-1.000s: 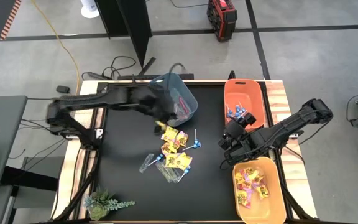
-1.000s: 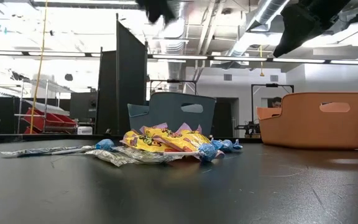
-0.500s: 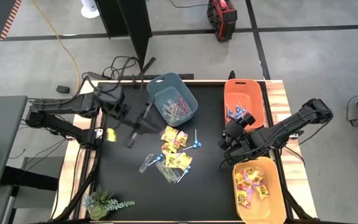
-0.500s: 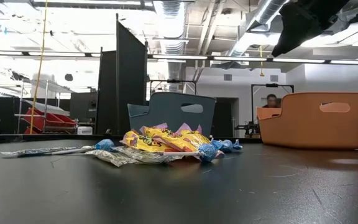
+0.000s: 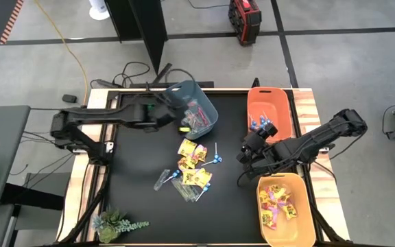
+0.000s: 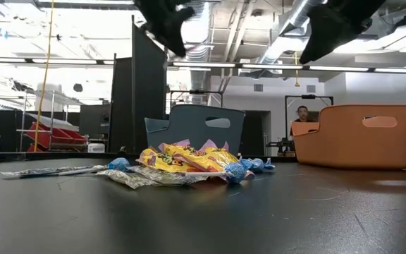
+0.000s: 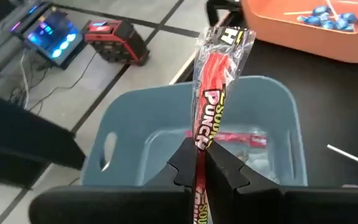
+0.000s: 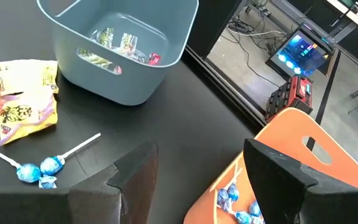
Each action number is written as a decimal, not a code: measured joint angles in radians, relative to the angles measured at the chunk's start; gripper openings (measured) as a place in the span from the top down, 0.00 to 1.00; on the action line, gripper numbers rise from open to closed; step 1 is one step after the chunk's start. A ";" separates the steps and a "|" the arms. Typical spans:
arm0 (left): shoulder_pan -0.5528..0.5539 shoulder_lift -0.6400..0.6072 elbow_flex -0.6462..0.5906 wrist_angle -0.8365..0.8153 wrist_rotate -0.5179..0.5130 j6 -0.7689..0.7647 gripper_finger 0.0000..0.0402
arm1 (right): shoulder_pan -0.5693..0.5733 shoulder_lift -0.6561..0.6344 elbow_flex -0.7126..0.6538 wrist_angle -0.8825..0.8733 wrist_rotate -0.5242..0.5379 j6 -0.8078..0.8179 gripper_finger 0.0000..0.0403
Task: Sort candy
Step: Put the transparent candy into the blue bin
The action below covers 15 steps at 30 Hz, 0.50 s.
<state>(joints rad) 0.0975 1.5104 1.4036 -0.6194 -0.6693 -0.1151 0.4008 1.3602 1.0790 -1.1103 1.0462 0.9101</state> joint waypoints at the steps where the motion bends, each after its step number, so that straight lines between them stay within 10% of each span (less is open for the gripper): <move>1: 0.009 0.023 0.000 0.027 0.009 0.017 0.97 | -0.004 0.000 0.000 0.014 0.000 -0.016 0.37; 8: 0.088 0.134 0.000 0.093 0.004 0.070 0.91 | -0.002 0.000 0.000 0.035 -0.005 -0.047 0.37; 15: 0.131 0.142 0.001 0.059 0.041 0.067 0.53 | -0.002 0.000 0.000 0.034 -0.015 -0.049 0.37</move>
<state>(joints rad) 0.2281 1.6521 1.4049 -0.5608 -0.6285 -0.0478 0.3985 1.3602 1.0786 -1.0760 1.0315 0.8608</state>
